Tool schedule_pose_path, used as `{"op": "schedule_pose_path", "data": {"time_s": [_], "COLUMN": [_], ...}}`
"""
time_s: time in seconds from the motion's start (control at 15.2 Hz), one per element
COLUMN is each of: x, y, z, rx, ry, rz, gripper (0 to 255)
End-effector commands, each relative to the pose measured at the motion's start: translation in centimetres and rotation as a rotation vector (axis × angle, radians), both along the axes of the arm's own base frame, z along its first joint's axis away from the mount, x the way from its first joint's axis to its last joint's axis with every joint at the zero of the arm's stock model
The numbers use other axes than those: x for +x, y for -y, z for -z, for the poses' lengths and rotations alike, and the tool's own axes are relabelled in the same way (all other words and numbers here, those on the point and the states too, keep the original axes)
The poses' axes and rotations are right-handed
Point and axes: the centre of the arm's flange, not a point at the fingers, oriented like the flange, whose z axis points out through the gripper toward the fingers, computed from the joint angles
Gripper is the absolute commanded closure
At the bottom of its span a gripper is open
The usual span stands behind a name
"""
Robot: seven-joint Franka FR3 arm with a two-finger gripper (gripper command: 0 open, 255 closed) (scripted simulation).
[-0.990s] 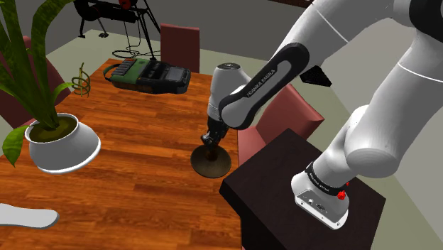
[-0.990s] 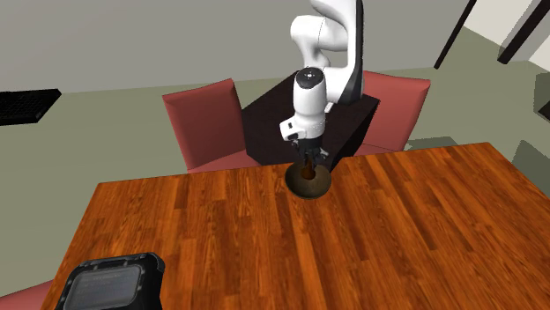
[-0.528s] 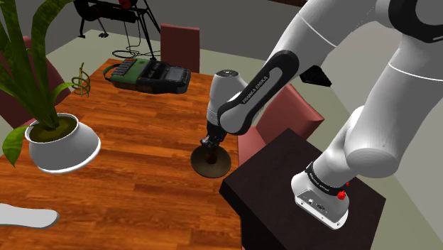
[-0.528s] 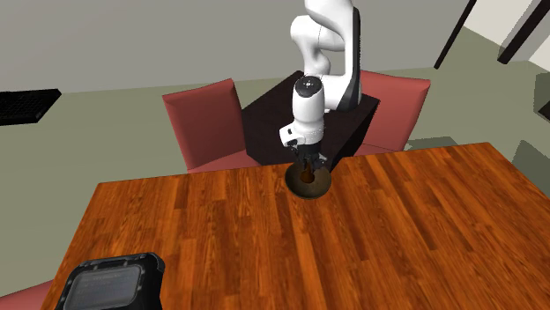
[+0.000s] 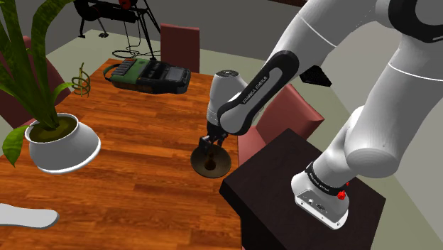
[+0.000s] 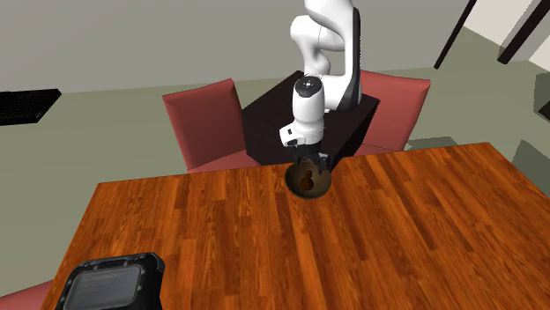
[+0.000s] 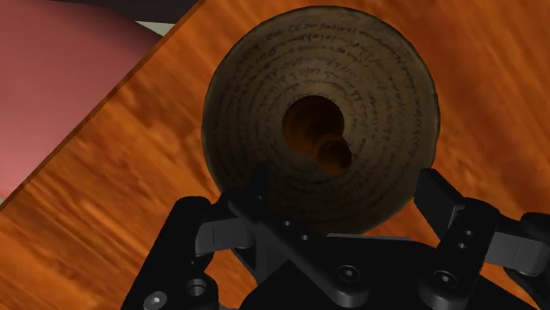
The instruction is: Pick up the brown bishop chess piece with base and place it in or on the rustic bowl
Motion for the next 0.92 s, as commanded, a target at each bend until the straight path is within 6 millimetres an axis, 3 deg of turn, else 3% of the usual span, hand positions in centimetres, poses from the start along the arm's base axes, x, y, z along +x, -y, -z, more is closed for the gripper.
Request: {"op": "schedule_pose_path", "data": {"time_s": [0.0, 0.07, 0.33, 0.86], "x": [0.0, 0.0, 0.4, 0.4], "y": [0.0, 0.0, 0.4, 0.4], "z": [0.0, 0.0, -5.0, -5.0], "rx": [0.000, 0.000, 0.000, 0.000], "ry": [0.000, 0.000, 0.000, 0.000], "rz": [0.000, 0.000, 0.000, 0.000], "gripper": [0, 0, 0, 0]}}
